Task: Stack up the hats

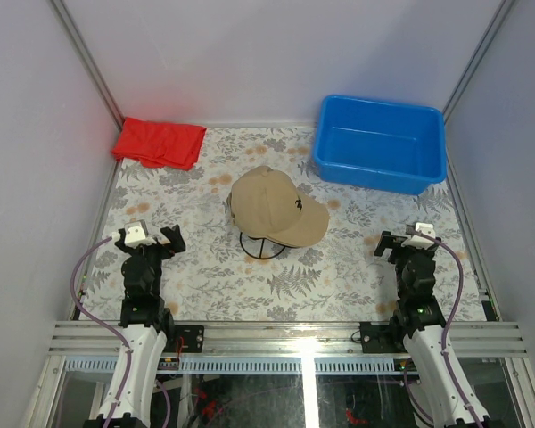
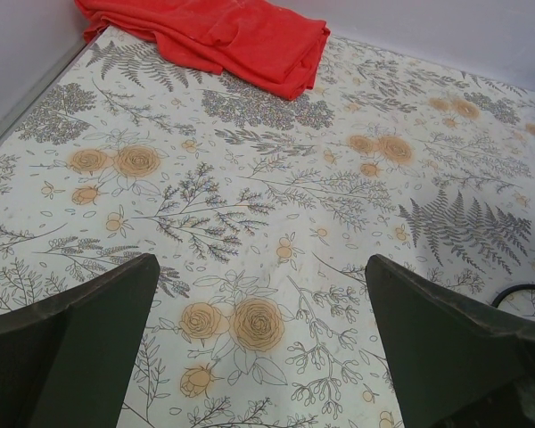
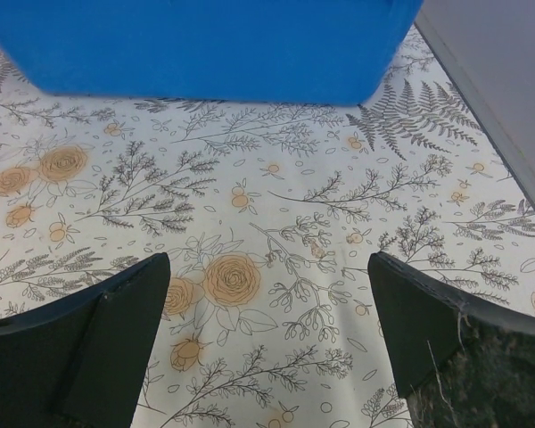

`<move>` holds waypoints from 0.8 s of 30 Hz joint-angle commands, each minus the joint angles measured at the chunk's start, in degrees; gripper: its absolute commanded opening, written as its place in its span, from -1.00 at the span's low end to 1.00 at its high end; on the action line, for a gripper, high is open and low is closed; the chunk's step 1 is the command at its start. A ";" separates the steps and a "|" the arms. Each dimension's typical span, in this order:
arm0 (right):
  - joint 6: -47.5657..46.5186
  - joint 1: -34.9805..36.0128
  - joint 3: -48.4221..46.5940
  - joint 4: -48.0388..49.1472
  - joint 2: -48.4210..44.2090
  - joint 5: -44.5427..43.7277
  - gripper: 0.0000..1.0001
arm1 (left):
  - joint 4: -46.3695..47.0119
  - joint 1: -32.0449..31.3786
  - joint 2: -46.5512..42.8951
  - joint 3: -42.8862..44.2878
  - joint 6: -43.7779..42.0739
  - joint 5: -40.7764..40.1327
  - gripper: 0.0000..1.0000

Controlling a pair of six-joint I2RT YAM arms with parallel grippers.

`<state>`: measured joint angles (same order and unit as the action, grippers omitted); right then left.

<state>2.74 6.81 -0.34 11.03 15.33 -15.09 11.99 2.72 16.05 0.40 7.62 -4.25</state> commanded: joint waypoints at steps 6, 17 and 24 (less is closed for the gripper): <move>0.26 0.04 4.87 1.88 -1.71 -0.55 0.99 | 3.62 -0.02 -0.15 -5.50 -0.50 -0.54 1.00; -3.12 0.02 4.91 1.62 -2.14 7.76 0.98 | 3.57 -0.03 -0.11 -5.49 -0.50 -0.50 1.00; -2.74 0.09 4.93 1.63 -2.01 7.02 0.98 | 3.58 -0.06 -0.16 -5.46 -0.50 -0.50 1.00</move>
<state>0.71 6.81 -0.34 10.98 13.80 -8.86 11.99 2.72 16.05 0.40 7.62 -4.23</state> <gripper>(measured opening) 0.993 0.997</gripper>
